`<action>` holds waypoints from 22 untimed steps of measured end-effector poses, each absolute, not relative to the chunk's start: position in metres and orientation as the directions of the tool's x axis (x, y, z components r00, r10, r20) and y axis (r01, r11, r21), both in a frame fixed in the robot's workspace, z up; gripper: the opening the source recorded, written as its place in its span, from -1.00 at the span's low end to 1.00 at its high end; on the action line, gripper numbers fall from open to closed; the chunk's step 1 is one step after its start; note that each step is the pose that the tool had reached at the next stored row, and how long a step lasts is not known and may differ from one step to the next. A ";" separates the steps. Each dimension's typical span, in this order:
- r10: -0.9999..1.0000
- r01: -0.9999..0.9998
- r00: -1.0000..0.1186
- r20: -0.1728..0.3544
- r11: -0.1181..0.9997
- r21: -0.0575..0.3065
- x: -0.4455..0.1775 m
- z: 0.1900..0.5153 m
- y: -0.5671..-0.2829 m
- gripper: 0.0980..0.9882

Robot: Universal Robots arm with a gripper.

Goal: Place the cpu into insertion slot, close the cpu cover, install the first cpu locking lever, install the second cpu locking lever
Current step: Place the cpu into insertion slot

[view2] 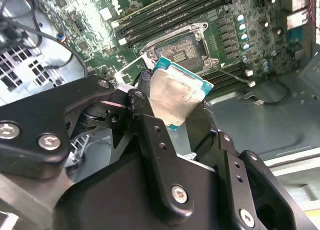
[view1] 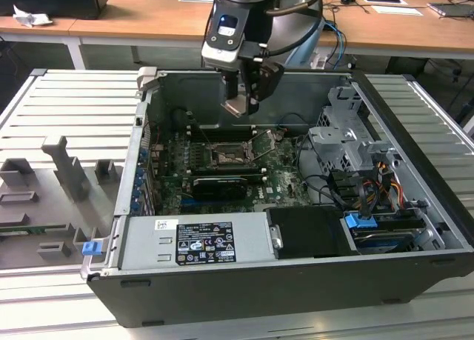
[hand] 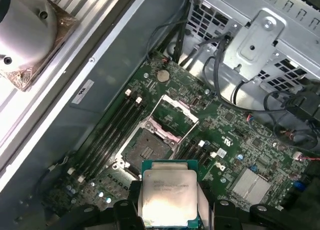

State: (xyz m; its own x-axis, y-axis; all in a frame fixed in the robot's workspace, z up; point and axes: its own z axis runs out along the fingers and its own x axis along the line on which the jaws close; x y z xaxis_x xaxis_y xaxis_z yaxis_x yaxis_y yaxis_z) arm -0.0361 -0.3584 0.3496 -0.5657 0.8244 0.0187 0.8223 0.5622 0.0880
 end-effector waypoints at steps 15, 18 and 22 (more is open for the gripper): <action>0.945 0.942 -0.328 0.019 0.325 0.088 -0.036 0.345 -0.358 -0.04; 0.967 0.964 -0.253 0.019 0.251 0.088 -0.036 0.343 -0.358 -0.04; 0.977 0.974 -0.211 0.019 0.209 0.087 -0.036 0.337 -0.358 -0.04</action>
State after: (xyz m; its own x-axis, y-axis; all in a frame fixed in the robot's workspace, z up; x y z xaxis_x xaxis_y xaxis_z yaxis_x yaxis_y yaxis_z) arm -0.0362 -0.3581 0.3372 -0.2112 0.9773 0.0189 0.9740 0.2088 0.0873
